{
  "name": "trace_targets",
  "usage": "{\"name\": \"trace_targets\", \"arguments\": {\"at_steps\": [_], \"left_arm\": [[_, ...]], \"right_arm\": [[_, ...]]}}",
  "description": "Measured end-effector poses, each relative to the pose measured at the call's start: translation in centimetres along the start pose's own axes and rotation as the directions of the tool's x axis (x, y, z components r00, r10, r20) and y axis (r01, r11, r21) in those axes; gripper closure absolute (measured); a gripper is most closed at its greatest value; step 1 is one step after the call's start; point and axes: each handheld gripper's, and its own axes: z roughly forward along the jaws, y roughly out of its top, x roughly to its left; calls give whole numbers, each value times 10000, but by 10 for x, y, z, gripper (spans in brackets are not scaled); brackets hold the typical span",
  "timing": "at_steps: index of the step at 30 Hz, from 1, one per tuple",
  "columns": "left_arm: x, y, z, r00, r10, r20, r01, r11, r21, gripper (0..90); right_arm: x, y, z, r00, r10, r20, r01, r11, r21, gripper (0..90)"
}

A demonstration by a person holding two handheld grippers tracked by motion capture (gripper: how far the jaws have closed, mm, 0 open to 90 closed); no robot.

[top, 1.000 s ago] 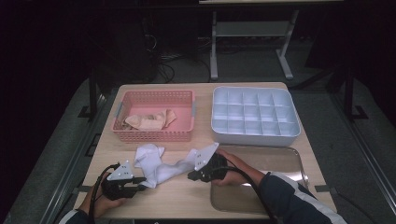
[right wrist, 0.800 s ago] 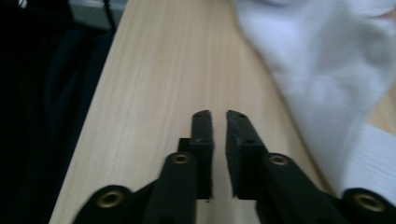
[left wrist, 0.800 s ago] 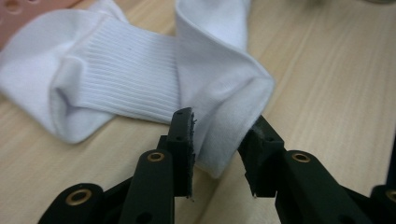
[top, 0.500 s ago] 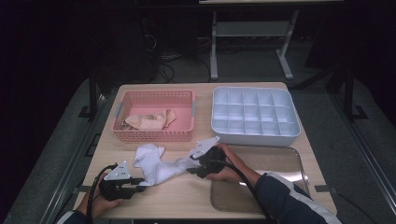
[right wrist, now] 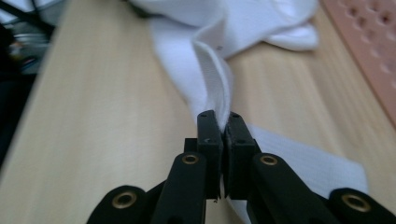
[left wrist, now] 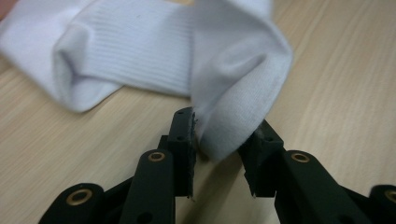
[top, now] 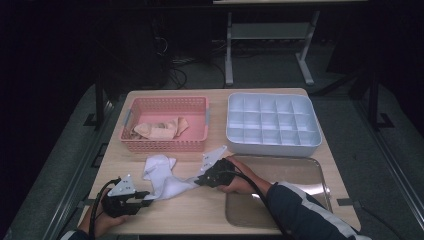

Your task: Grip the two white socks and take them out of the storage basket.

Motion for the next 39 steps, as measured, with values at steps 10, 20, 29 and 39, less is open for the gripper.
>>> {"name": "trace_targets", "arguments": {"at_steps": [10, 20, 29, 39], "left_arm": [[9, -5, -11, 9925, -966, -745, 934, 9946, -441, 550], [8, -2, -30, 9767, -1787, -1189, 1571, 9726, -1711, 416], [-4, 14, -14, 9932, -935, -688, 853, 9899, -1134, 368], [-4, 9, 2, 9990, -151, -423, 151, 9999, -3, 675]], "right_arm": [[38, -14, -5, 9758, -2009, -864, 2055, 9775, 477, 781], [59, -24, -10, 9671, -2327, -1031, 2393, 9693, 571, 647], [66, -22, -22, 9651, -2452, -919, 2475, 9688, 146, 638], [61, -32, -8, 9683, -1994, -1505, 2105, 9756, 621, 740]]}}
